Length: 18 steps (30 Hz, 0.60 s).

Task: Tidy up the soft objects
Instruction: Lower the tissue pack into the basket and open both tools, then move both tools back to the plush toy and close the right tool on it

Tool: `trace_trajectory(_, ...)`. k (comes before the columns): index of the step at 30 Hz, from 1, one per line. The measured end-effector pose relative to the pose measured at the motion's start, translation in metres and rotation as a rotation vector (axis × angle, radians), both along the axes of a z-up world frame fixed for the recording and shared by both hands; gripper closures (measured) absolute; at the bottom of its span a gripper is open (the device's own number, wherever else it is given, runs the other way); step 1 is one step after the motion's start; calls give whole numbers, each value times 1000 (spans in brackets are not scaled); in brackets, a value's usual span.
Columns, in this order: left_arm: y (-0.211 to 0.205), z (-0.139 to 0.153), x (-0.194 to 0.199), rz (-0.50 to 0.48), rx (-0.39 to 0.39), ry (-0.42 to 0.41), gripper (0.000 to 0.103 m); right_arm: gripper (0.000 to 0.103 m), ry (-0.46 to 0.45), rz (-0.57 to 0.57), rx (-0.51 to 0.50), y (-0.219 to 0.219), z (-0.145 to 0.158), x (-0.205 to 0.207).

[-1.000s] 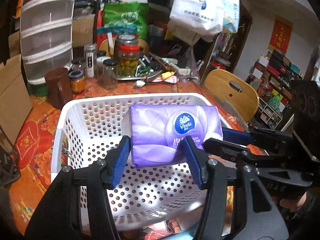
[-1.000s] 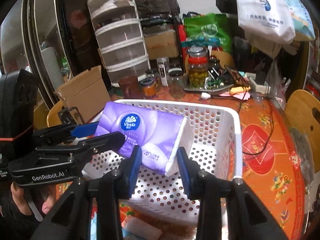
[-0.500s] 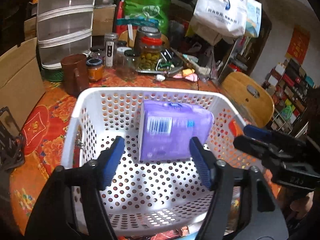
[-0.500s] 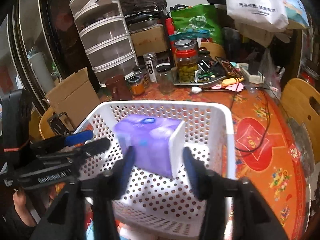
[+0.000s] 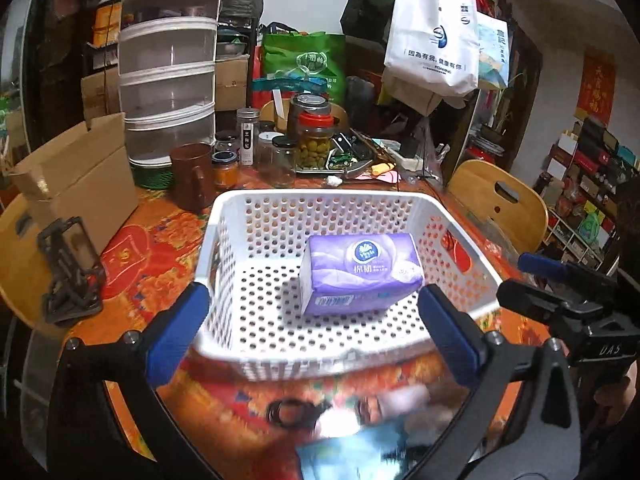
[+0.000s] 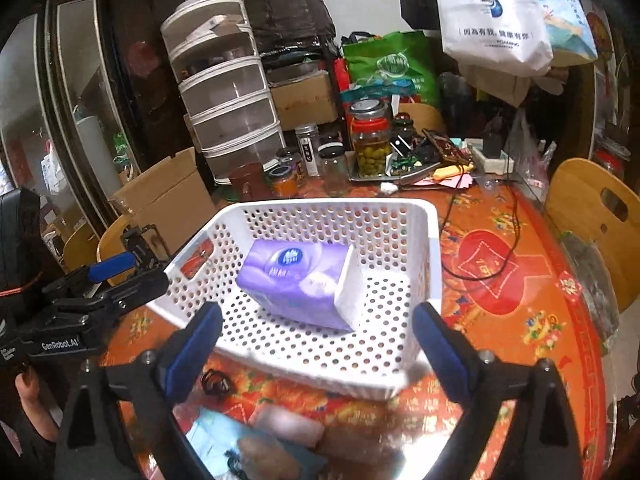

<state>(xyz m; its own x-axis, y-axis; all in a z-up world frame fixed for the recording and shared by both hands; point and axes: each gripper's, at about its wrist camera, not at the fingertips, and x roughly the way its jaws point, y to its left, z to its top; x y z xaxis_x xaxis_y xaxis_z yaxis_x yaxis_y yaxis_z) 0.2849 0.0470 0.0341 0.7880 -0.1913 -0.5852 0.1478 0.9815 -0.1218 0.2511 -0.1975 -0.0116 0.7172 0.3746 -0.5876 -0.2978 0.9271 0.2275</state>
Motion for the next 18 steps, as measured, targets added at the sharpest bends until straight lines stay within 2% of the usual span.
trace_trajectory(4,-2,3,-38,7,36,-12,0,7,-39,7,-30,3,4,-32)
trace_trajectory(10,2,-15,-102,7,-24,6,0,7,-87,4,-20,-1,4,-83)
trace_trajectory(12,-3,-27,-123,7,-19,6,0,7,-92,2,-12,-4,-4,-101)
trace_trajectory(16,-10,-48,-156,-7,-73,18,0,7,-78,-16,1,-13,-27,-127)
trace_trajectory(18,-17,-59,-171,-7,-74,13,0,7,-55,-20,21,-18,-41,-138)
